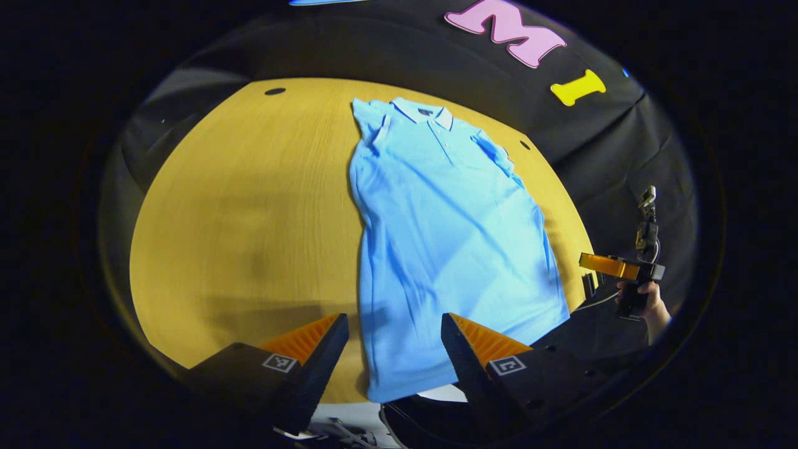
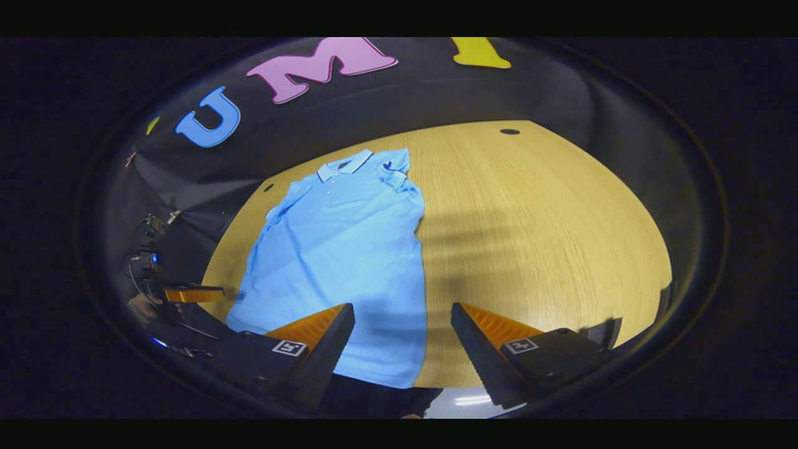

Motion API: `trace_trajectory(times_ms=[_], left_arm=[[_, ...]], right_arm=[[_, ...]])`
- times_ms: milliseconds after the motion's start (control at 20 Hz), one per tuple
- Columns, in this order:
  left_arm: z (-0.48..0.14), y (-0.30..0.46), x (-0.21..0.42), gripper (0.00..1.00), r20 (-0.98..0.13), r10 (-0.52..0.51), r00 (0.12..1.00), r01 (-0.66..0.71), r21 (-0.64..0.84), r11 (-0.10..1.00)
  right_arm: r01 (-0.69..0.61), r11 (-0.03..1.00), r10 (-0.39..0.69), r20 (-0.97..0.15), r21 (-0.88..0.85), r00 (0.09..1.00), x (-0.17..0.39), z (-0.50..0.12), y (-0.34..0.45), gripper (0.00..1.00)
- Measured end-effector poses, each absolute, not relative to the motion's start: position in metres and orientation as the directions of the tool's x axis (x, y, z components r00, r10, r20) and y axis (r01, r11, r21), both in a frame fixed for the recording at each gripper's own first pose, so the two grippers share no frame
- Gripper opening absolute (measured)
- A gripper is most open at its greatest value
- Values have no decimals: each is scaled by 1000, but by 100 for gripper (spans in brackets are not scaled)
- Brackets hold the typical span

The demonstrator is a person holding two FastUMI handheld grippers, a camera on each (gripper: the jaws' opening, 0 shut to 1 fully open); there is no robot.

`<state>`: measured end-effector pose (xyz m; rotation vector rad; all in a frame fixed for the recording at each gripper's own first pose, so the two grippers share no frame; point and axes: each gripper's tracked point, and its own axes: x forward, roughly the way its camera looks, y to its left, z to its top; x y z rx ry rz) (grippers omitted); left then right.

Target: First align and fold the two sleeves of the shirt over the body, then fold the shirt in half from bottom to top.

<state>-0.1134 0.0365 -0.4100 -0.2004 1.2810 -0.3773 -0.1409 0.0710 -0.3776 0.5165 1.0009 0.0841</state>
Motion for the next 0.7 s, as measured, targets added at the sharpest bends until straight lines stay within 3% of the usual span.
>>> trace_trajectory(times_ms=[250,300,500,600,650,700], left_arm=[[-428,35,-146,96,-904,-386,184,96,-374,922],[-431,36,-153,96,-909,-383,167,95,-372,923],[-431,31,-157,96,-911,-381,156,123,-365,923],[-431,24,-160,92,-909,-392,141,113,-379,919],[-432,20,-162,90,-908,-398,134,97,-387,917],[-434,15,-163,88,-903,-410,128,77,-403,912]], right_arm=[[220,860,323,-826,460,463,-183,-411,88,98],[230,848,327,-813,478,482,-182,-405,89,98],[278,787,410,-803,551,432,-193,-403,109,95],[300,761,457,-804,575,382,-198,-405,120,87],[331,736,480,-800,591,361,-196,-407,125,75],[378,710,496,-803,594,330,-195,-411,130,73]])
